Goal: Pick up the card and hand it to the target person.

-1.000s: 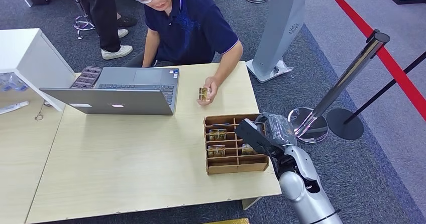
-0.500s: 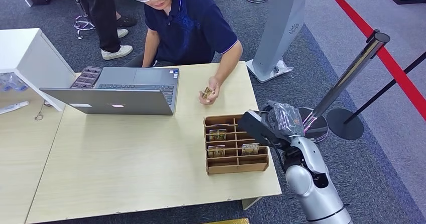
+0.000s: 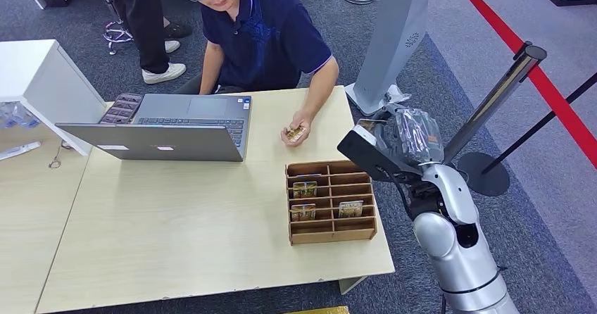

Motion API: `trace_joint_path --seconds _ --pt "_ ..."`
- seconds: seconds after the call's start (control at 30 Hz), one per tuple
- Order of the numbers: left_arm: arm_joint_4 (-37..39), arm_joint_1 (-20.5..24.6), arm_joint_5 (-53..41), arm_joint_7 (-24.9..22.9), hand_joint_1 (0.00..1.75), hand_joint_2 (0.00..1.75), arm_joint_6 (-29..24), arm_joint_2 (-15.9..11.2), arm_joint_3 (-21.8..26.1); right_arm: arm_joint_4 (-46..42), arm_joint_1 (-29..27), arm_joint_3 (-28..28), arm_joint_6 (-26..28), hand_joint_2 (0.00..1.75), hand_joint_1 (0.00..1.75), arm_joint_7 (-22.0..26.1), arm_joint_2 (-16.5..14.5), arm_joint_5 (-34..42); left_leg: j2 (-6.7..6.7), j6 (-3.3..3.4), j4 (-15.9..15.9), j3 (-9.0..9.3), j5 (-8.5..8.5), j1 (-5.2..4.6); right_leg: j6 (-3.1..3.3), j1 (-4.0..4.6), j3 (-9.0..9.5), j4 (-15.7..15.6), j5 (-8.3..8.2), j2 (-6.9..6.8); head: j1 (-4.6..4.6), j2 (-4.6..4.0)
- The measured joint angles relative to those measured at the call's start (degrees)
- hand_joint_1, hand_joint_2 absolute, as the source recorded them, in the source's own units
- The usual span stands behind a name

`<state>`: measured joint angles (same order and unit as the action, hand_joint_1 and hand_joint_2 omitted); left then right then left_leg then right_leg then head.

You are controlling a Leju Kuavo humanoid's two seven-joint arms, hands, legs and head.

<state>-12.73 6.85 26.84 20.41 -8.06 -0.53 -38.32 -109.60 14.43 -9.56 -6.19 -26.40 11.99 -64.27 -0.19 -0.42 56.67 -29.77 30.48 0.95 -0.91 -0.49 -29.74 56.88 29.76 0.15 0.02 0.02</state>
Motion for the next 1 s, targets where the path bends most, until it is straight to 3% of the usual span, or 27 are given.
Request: trace_joint_path --seconds 0.2,0.43,0.73,1.0 --pt "0.0 0.0 -1.0 -0.1 0.00 0.00 0.3 0.1 0.0 0.1 2.9 -0.1 0.5 1.75 1.73 0.0 0.2 0.5 0.00 0.00 0.0 -0.02 0.00 0.00 0.00 0.00 -0.02 0.0 0.00 0.00 -0.02 0.00" --pt "0.0 0.1 -2.2 -1.0 0.00 0.00 0.8 0.9 0.0 3.7 6.4 0.6 8.1 1.75 1.73 2.0 0.2 -3.3 -0.01 0.00 0.0 -0.02 0.00 0.00 0.00 0.00 -0.02 0.0 0.00 0.00 -0.02 0.00" --pt "0.0 0.3 -2.3 -1.2 0.00 0.00 0.9 1.1 0.0 6.7 7.0 1.3 8.9 1.75 1.70 2.4 0.1 -4.0 -0.05 0.00 0.0 -0.04 0.00 0.00 0.00 0.00 -0.03 0.0 0.00 -0.01 -0.02 0.00" --pt "0.0 0.7 -3.4 -2.5 0.00 0.00 1.8 1.3 0.0 10.8 8.5 2.2 12.3 1.75 1.70 3.9 0.0 -9.8 -0.04 0.00 0.0 -0.04 0.00 0.00 0.00 0.00 -0.02 0.0 0.00 -0.01 -0.01 0.00"
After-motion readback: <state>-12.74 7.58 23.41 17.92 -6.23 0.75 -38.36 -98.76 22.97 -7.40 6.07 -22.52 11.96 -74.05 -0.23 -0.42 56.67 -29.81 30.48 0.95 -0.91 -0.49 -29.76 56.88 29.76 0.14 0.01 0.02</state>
